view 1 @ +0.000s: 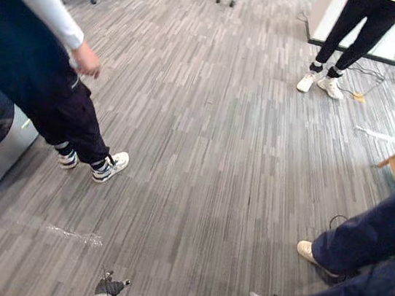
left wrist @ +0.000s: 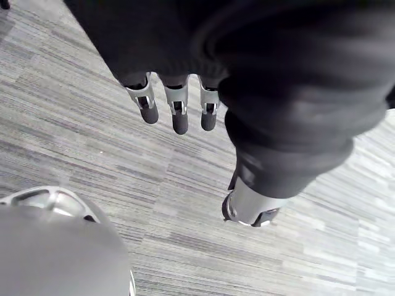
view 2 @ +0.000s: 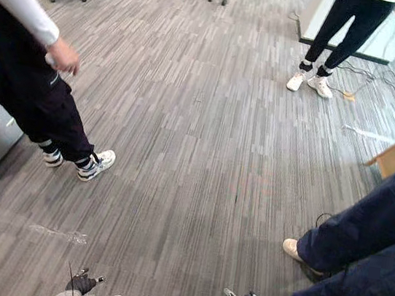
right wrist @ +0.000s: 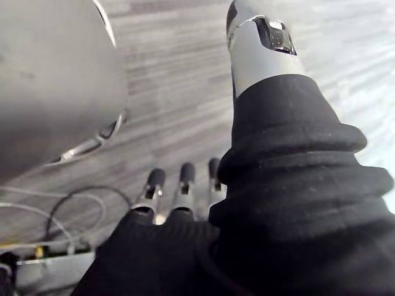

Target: Organize washtable

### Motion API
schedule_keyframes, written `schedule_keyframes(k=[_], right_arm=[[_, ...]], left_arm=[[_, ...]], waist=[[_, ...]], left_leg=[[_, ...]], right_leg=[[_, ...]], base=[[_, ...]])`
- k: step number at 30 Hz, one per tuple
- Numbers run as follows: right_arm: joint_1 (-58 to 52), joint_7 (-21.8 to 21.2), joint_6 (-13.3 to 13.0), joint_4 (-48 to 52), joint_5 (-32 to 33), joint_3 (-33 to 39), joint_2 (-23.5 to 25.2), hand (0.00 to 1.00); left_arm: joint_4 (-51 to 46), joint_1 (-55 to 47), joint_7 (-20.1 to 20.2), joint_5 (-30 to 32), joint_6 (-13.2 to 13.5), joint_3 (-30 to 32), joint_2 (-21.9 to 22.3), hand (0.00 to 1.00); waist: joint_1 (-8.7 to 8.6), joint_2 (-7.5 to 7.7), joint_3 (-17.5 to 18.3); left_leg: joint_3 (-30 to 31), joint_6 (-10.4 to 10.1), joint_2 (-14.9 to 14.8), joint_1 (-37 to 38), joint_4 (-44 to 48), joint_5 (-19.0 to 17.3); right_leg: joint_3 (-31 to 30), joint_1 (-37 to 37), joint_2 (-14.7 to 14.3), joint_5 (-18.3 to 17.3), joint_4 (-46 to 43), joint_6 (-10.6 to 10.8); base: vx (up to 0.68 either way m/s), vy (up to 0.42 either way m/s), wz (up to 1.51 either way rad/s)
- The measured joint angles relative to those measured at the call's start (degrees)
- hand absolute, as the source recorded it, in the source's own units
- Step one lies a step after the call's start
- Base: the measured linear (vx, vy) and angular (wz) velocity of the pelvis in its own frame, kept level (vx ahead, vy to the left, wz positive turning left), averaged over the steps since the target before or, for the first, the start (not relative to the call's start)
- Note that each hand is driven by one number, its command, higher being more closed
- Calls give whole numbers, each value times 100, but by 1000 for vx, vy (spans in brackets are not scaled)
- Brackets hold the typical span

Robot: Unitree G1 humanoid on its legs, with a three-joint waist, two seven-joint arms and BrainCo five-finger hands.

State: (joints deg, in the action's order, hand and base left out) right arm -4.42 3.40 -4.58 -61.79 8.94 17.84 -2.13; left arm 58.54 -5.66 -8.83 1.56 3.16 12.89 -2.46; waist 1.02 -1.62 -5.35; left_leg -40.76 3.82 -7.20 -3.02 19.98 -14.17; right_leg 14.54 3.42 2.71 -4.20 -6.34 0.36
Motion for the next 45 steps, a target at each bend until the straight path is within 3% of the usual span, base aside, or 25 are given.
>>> schedule_keyframes(k=[2, 4, 6, 7, 8, 10, 12, 17, 18, 31, 40, 42, 44, 45], right_arm=[[24, 3, 17, -33, 3, 67, -22, 0], [23, 3, 17, -45, 4, 78, -33, 0], [28, 6, 14, -143, 7, 80, -80, 0], [30, 11, 9, -203, 9, 150, -80, 0], [28, 10, 5, -202, 11, 204, -80, 0], [26, 14, 8, -209, 0, 366, -48, 0], [12, 10, 72, -229, -5, 434, -27, 0], [-27, 14, 91, -252, -6, 430, -16, 0], [50, 6, 98, -480, -56, 304, 67, 0], [28, 38, 62, -452, -256, 304, 69, 0], [28, 183, 41, -326, -500, 279, 67, 0], [29, 189, -30, -303, -479, 292, 52, 0], [-65, 192, -112, -187, -447, 274, -93, 0], [-131, 195, -128, -180, -447, 247, -92, 0]], left_arm=[[6, -50, 0, -59, 0, -1, -3, 0], [4, -45, 3, -97, 1, 9, -13, 0], [0, -40, -1, -124, 19, 28, -10, 0], [25, -37, -4, -135, 42, 24, -1, 0], [50, -33, -4, -140, 46, 21, 6, 0], [88, 20, -3, -148, 44, 22, 51, 0], [151, 76, -3, -196, 52, 43, 58, 0], [290, 69, -3, -194, 47, 58, 49, 0], [448, 87, -3, -193, 48, 119, 64, 0], [426, 59, -125, -179, 122, 18, 59, 0], [243, 11, -376, -102, 226, 26, 23, 0], [148, 9, -380, -118, 230, 105, 18, 0], [-82, -79, -385, -161, 252, 435, 119, 0], [-93, -104, -385, -160, 260, 527, 103, 0]], waist=[[-14, -65, 12], [-11, -54, 2], [-1, -19, -16], [-7, -16, -15], [-13, -26, -9], [-26, -69, 39], [-10, 69, 76], [-26, 93, 178], [-14, 188, 344], [-27, 202, 335], [-29, 294, 166], [-80, 302, 47], [-81, 157, -227], [-70, 165, -253]], left_leg=[[-6, -49, -62, -14, 10, 30], [211, -62, -103, -48, 147, 38], [1086, -109, -17, -142, 314, 65], [1859, -199, 174, -94, 123, 118], [1949, -203, 219, -46, -12, 118], [1997, -201, 346, 118, -570, 119], [1973, -221, 519, 189, -963, 298], [1973, -207, 661, 467, -1326, 390], [2233, -211, 911, 778, -1602, 466], [2271, -200, 935, 778, -1580, 474], [2345, -210, 934, 504, -1431, 457], [2461, -312, 872, 323, -1053, 250], [2474, -835, 486, -71, 193, -333], [2463, -863, 402, -257, 665, -353]], right_leg=[[-320, -45, -158, 297, 447, -29], [-522, -37, -216, 360, 521, -63], [-716, -46, -232, 384, 462, -77], [-840, -41, -233, 453, 500, -37], [-842, -53, -235, 506, 582, -16], [-854, -139, -248, 741, 954, 21], [-872, -159, -159, 974, 1222, 98], [-885, -262, -99, 1001, 1223, 72], [-958, -406, -4, 1010, 1223, 142], [-945, -386, 18, 1008, 1187, 146], [-954, 165, 97, 566, 268, 163], [-797, 319, 139, 309, -124, 111], [-613, 321, -18, -217, -914, -1], [-545, 285, -31, -409, -1082, -19]], base=[[-71, -99, -83], [-73, -86, -59], [-57, -101, -57], [-28, -62, -42], [-42, -32, -31], [-33, 29, -6], [-35, 44, -4], [-3, 45, -1], [0, 0, 0], [0, 0, 0], [-44, -4, 4], [-4, -48, 38], [32, -136, 38], [75, -144, 52]])
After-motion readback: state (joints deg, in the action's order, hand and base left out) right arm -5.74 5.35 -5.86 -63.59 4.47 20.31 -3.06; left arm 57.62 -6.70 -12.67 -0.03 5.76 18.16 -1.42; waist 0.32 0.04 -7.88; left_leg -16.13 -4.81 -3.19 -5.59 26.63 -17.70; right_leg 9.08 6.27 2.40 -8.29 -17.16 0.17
